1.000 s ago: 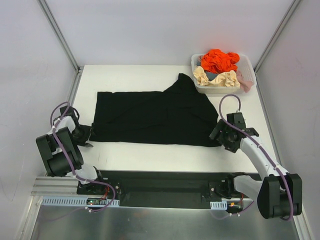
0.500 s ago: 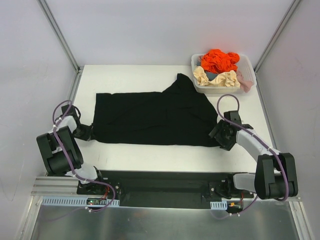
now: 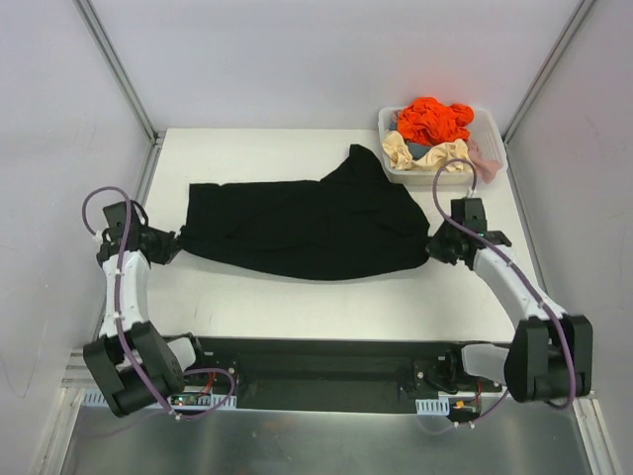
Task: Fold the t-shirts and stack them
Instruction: Fold the tshirt
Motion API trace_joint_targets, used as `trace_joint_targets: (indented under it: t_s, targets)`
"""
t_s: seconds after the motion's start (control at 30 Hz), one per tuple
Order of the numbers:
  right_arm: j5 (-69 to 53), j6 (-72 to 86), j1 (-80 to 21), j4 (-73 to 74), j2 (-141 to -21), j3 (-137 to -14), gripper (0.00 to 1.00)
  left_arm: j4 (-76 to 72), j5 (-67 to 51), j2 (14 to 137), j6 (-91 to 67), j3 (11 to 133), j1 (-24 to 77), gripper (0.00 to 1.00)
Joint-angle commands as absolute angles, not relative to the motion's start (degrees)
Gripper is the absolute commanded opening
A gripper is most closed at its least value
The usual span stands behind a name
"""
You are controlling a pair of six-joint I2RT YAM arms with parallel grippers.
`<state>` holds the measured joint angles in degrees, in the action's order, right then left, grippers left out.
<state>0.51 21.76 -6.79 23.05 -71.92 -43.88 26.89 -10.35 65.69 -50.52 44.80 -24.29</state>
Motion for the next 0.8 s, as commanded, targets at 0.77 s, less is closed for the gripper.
trace_joint_targets:
  t_s: [0.77]
  targets:
    - [2.7, 0.4, -6.6, 38.2, -58.8, -89.7, 0.01, 34.2, -6.2, 59.4, -49.0, 89.7, -24.1, 0.0]
